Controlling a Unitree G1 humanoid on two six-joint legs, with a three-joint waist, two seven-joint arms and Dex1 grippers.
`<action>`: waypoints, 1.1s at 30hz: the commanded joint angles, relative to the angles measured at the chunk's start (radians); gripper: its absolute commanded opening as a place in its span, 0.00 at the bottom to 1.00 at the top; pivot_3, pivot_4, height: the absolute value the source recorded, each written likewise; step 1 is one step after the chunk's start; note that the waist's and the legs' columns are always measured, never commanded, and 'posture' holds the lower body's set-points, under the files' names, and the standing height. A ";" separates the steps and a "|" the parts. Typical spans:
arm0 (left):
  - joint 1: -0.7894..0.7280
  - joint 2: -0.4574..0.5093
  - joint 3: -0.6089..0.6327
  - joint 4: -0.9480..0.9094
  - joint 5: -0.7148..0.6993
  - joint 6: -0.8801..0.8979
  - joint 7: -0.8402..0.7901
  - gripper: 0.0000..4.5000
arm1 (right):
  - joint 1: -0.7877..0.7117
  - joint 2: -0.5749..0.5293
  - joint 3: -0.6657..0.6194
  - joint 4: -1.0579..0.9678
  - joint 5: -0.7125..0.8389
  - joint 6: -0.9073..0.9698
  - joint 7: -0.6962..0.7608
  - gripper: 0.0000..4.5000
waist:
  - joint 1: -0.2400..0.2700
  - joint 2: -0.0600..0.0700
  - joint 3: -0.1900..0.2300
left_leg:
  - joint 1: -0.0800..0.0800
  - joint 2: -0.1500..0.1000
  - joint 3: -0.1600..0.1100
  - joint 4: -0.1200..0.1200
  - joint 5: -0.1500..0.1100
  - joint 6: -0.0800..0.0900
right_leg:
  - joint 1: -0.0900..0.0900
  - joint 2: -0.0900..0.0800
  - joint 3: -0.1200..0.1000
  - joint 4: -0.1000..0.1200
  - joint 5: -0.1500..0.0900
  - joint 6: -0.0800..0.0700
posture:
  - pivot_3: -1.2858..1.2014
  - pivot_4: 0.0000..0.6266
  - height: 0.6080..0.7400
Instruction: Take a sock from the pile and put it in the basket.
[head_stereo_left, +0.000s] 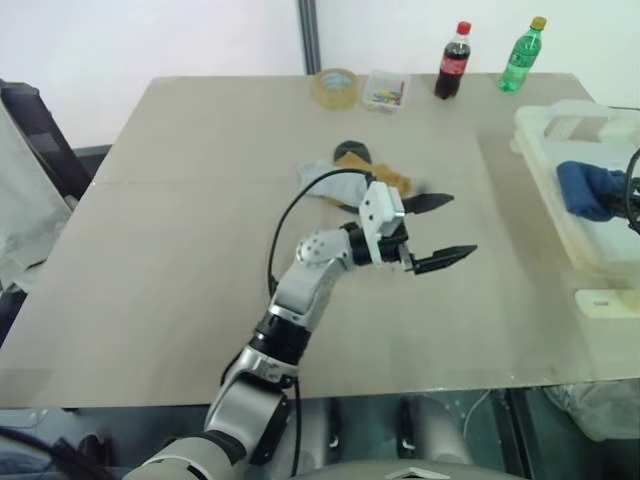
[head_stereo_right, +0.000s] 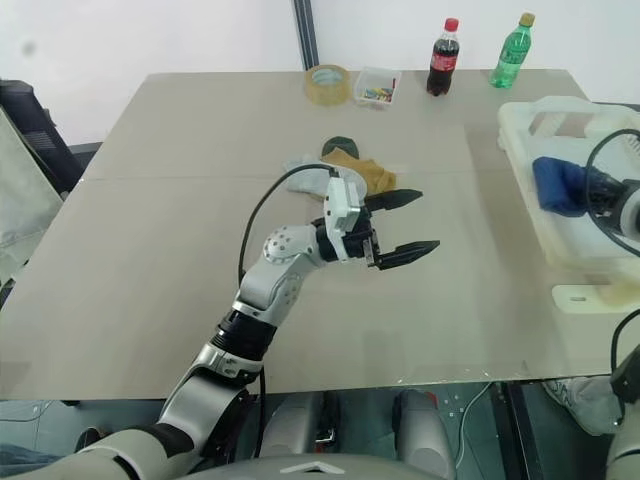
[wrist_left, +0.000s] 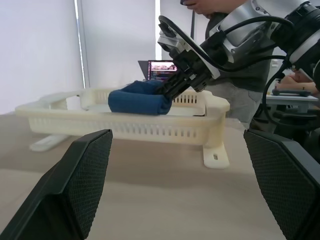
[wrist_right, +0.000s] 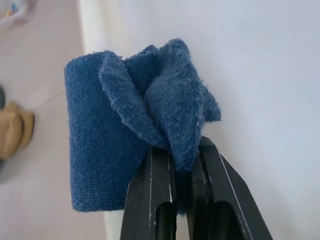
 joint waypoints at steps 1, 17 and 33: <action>-0.004 -0.002 -0.012 -0.020 -0.004 -0.005 -0.015 1.00 | 0.000 -0.013 -0.052 0.014 -0.054 -0.038 -0.005 0.27 | 0.000 0.000 0.000 | 0.000 0.000 0.000 0.000 0.000 0.000 | 0.000 0.000 0.000 0.000 0.000 0.000 | 0.52 0.24 0.96; 0.007 0.144 0.041 -0.073 0.040 0.013 -0.023 1.00 | 0.246 -0.017 -0.038 -0.451 0.028 -0.296 0.467 0.95 | -0.007 0.001 0.000 | 0.002 0.000 0.001 0.000 0.000 0.000 | 0.000 0.001 0.002 0.000 0.000 0.000 | 0.52 0.24 0.96; 0.721 0.529 0.425 -0.685 -0.171 0.414 0.144 1.00 | 0.926 0.255 0.372 -0.734 -0.281 -1.136 0.914 0.95 | -0.002 -0.004 -0.002 | 0.004 0.001 -0.005 0.004 0.000 0.000 | 0.007 -0.002 -0.001 0.000 0.000 0.000 | 0.52 0.24 0.96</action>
